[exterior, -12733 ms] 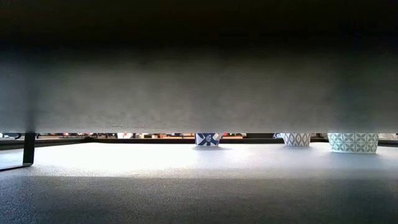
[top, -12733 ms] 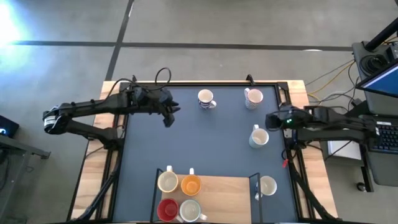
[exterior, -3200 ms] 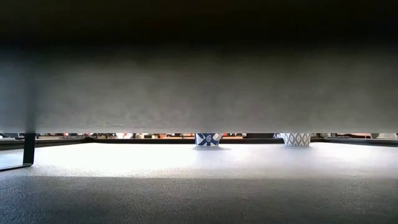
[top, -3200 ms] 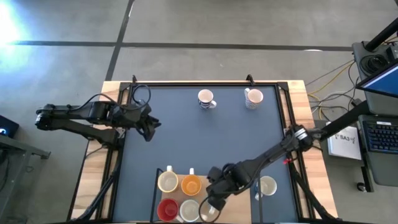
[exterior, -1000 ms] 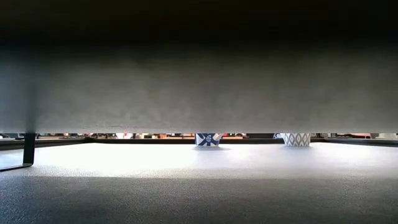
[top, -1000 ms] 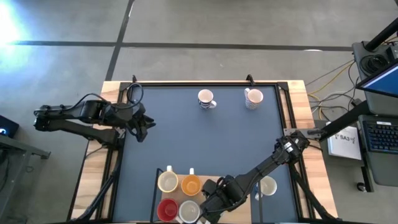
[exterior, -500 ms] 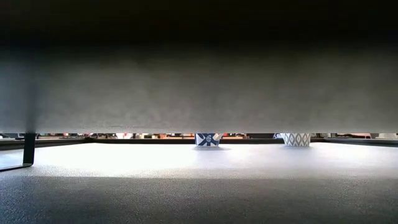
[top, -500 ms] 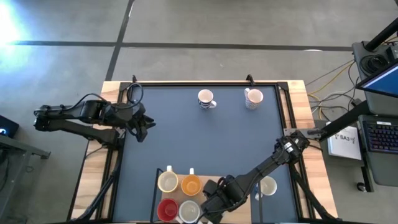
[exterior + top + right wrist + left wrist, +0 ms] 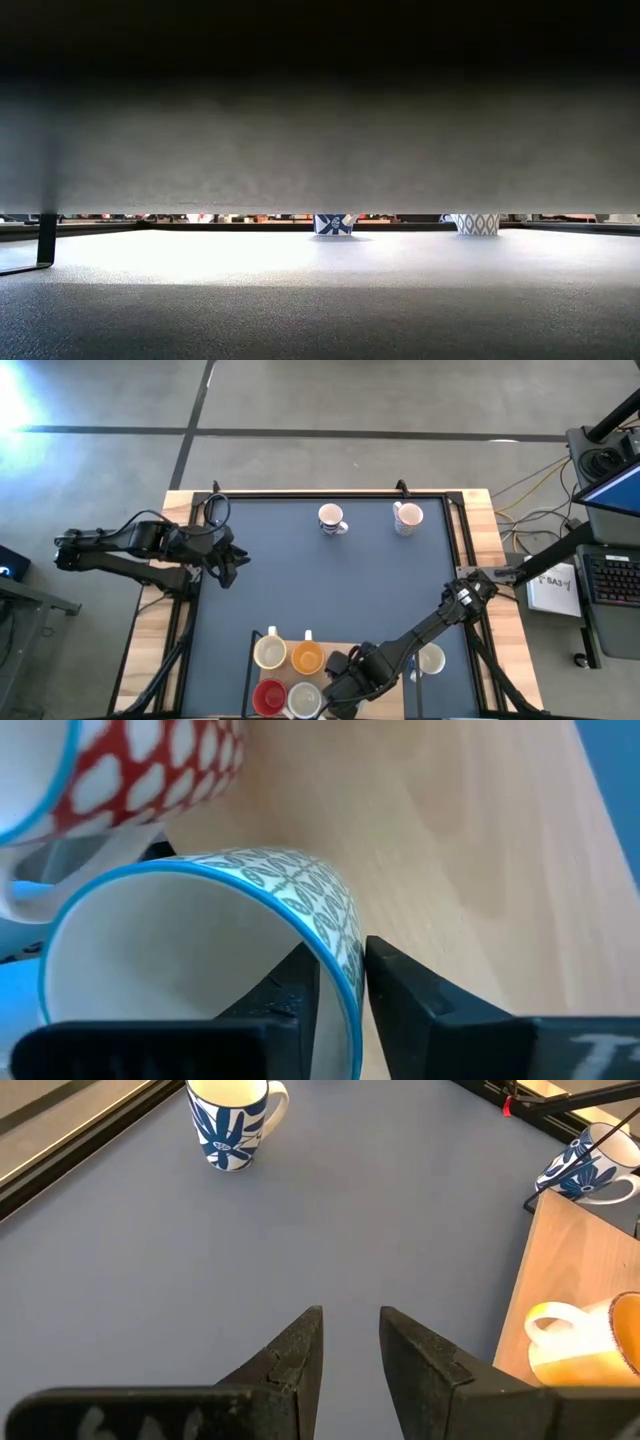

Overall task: Place coffee mugs
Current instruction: Put the light blue patterned mug on the shelf, then put the blue flowered mug on the shelf

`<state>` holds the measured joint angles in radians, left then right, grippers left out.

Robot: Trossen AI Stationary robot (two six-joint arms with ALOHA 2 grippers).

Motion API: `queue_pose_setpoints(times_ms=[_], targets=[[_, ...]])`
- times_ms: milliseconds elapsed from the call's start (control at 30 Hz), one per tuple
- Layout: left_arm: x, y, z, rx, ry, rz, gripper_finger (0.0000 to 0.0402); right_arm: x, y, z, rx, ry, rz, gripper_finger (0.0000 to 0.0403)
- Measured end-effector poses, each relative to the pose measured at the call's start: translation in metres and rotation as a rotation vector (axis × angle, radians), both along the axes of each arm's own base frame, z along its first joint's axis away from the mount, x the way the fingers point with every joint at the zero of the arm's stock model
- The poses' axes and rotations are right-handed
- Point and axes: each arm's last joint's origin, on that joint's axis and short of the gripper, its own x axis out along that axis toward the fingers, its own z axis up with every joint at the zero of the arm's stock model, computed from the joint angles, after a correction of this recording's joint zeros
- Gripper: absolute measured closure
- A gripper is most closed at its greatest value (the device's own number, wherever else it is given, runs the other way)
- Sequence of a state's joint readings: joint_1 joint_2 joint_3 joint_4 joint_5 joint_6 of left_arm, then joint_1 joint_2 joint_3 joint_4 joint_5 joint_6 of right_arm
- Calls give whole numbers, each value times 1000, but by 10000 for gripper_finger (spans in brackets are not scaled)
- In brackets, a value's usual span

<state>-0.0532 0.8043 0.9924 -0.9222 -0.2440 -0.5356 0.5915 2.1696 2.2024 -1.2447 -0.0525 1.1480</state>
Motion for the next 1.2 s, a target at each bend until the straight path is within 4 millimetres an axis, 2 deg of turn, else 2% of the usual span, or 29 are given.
queue_pose_setpoints(times_ms=[233,600,900,1033,1200], targets=[[0,0,0,0,1,0,318,5,4,2,40,-54,17,320],[-1,0,-2,0,22,0,318,0,0,4,18,-17,12,332],[-1,-1,-2,-16,24,-20,318,-11,-7,33,63,-56,2,327],[-1,-1,-2,-16,24,-20,318,-20,-15,44,0,-62,-38,332],[-1,-1,-2,-15,24,-21,318,-33,-30,53,-88,13,-118,335]])
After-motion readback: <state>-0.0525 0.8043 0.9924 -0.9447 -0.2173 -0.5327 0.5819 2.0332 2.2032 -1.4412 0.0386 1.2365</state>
